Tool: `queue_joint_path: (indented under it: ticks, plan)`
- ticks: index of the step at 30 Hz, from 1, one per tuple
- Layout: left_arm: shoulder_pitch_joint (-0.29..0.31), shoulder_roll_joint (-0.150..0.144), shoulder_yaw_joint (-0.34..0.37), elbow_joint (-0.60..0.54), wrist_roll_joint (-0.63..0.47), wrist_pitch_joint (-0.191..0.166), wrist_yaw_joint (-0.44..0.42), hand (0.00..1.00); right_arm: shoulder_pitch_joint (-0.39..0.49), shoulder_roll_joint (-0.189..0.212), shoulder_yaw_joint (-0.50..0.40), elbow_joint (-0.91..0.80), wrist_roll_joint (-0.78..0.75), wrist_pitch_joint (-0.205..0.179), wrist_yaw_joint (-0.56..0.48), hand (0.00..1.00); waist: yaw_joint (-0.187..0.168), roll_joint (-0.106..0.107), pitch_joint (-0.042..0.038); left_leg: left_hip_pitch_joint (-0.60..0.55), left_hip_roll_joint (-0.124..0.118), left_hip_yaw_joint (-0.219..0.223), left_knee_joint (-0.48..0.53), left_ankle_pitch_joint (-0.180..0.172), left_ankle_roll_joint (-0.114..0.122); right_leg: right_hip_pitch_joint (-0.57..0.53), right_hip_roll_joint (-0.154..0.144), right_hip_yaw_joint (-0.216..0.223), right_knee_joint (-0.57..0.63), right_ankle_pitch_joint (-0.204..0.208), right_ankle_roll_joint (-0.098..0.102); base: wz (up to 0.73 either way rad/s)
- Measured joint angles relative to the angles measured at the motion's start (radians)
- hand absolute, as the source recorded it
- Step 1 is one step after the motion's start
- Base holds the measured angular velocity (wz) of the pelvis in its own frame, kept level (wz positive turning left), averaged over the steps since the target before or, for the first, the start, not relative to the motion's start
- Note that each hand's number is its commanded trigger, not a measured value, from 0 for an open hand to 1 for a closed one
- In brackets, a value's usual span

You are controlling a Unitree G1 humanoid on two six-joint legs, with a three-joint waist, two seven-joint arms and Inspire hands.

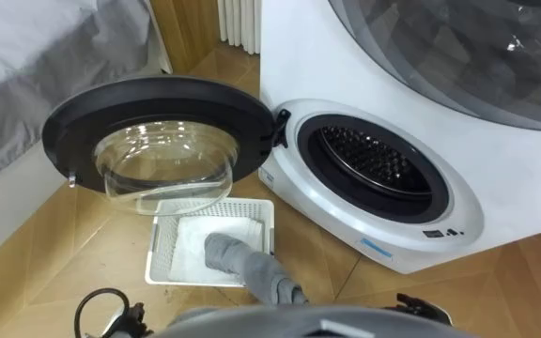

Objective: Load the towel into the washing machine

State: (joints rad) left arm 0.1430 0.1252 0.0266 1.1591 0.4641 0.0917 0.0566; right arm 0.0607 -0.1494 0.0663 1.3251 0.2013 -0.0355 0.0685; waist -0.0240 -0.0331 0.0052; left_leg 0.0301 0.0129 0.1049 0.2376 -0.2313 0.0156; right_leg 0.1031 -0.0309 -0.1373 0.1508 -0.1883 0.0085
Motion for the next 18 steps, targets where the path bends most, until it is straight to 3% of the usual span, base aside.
queue_joint_path:
  ticks: [13,18]
  plan:
    - [-0.001,0.009,-0.032,-0.001,0.002,-0.030,0.009,0.00,0.000,-0.005,0.000,-0.006,0.029,-0.008,0.029,0.00,0.000,0.001,-0.0004,-0.011,0.000,-0.001,0.000,0.000,0.000,-0.010,0.000,-0.001,0.000,0.000,0.000,0.00]
    - [-0.006,0.010,-0.040,-0.001,0.008,-0.033,0.017,0.00,-0.008,-0.016,0.039,-0.007,0.030,-0.008,0.044,0.00,0.003,0.003,-0.0013,-0.023,0.000,-0.002,0.001,0.000,0.000,-0.022,0.000,-0.001,0.001,0.000,0.000,0.00]
